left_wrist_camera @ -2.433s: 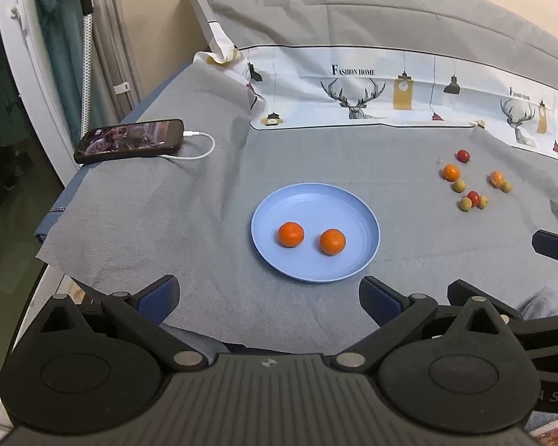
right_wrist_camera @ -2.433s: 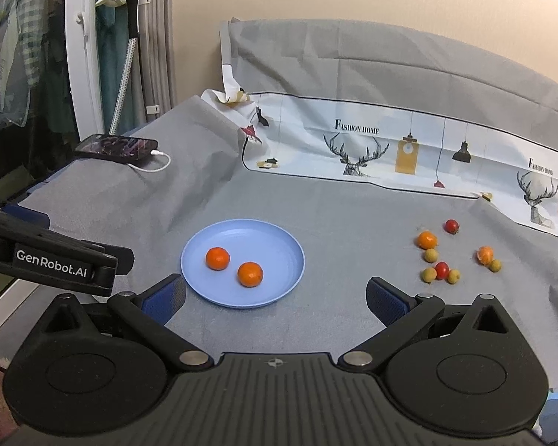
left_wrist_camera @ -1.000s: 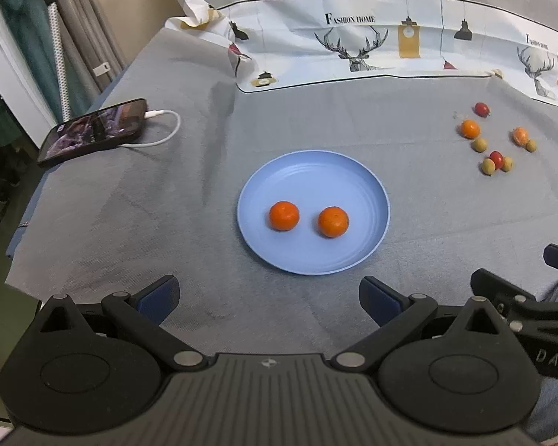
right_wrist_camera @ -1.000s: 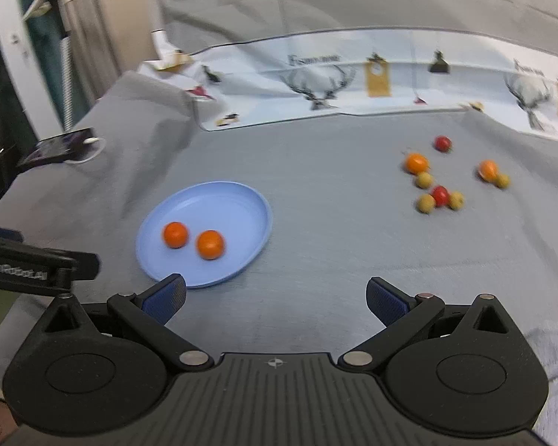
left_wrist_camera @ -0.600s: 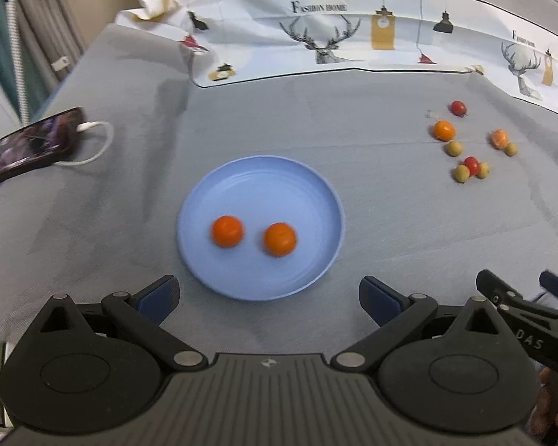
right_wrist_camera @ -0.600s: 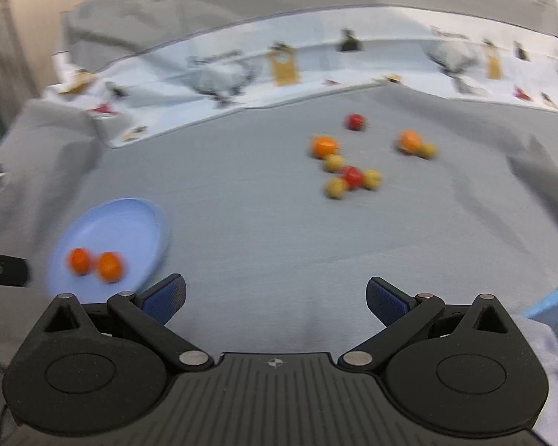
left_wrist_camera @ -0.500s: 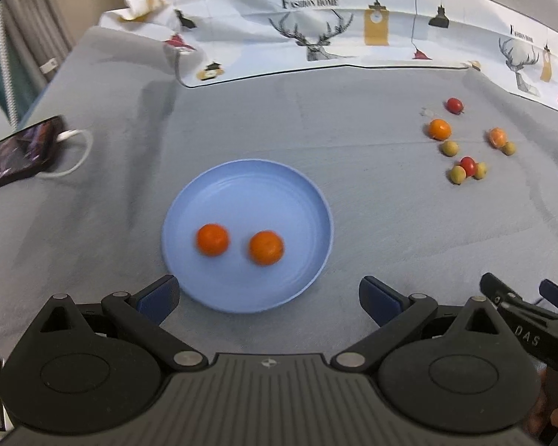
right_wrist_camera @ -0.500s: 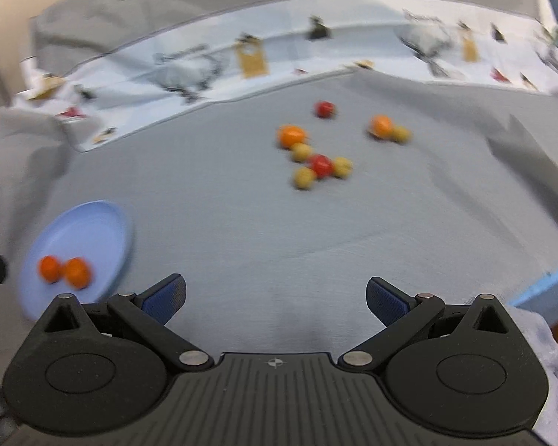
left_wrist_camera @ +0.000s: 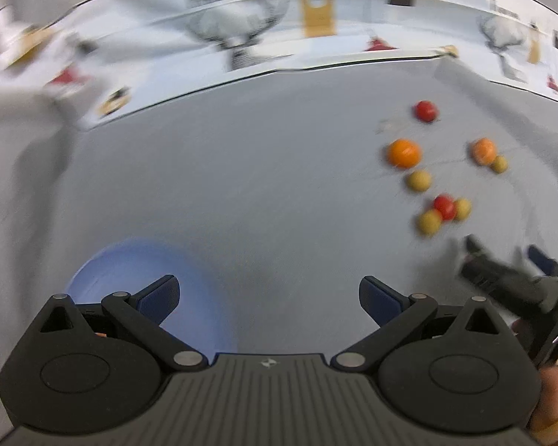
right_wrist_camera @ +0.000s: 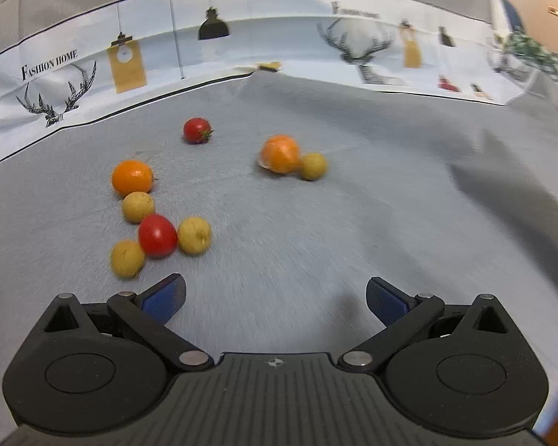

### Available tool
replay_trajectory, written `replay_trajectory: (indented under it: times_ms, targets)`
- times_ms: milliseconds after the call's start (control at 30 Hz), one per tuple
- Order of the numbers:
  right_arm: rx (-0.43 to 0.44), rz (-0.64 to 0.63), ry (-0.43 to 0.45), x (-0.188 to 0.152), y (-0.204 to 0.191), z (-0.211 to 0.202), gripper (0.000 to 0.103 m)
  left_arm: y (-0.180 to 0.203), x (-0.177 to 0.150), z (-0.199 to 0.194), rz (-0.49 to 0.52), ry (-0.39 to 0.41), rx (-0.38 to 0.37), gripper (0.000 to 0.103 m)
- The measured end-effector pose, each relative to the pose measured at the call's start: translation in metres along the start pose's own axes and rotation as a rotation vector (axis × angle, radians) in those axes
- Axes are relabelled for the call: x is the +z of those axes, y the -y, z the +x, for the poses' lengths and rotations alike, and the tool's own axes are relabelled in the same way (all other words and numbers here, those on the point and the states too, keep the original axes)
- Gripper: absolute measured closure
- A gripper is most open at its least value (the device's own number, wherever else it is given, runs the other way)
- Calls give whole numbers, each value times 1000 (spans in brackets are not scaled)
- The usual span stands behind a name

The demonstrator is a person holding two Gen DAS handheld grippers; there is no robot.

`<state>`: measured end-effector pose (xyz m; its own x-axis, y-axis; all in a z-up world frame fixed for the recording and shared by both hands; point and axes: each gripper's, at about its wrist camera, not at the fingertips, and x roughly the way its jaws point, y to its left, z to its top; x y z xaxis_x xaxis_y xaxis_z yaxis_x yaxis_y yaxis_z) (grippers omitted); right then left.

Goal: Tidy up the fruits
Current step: 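Grasp a yellow fruit with the left gripper while the right gripper grasps another, then carry both held yellow fruits over the blue plate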

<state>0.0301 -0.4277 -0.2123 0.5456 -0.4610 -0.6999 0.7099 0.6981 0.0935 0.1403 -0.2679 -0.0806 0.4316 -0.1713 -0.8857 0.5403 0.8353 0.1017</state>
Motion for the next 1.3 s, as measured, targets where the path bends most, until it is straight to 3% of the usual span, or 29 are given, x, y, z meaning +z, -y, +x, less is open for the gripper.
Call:
replay_trajectory:
  times_ms: [200,300,400,467,533,667,767,800,900,1067,1300]
  targets:
    - [55,-81,42,13,-8,28,3,62,57,71,188,-6,-141,0]
    - [100,-103,67,16,-10,29,14,83,75,97,232,-22,-189,0]
    - [135,-113,78,16,-11,27,30,95,83,114,242,-50,-237,0]
    - [134,-120,86,17,-10,25,61,104,86,128,242,-85,-256,0]
    - [101,-123,87,17,-7,24,75,110,89,137,225,-101,-269,1]
    - [80,-109,82,17,-2,23,75,120,92,147,205,-129,-307,5]
    - [76,-115,85,17,-2,23,76,124,89,146,222,-91,-255,39]
    - [77,-108,85,17,-1,22,76,123,88,143,239,-77,-251,70]
    - [51,-79,94,18,3,21,76,111,87,133,198,-88,-269,73]
    - [-13,-11,116,18,17,18,76,81,71,97,146,-36,-247,73]
    - [-99,-4,193,22,27,-21,75,17,11,6,56,-11,-185,73]
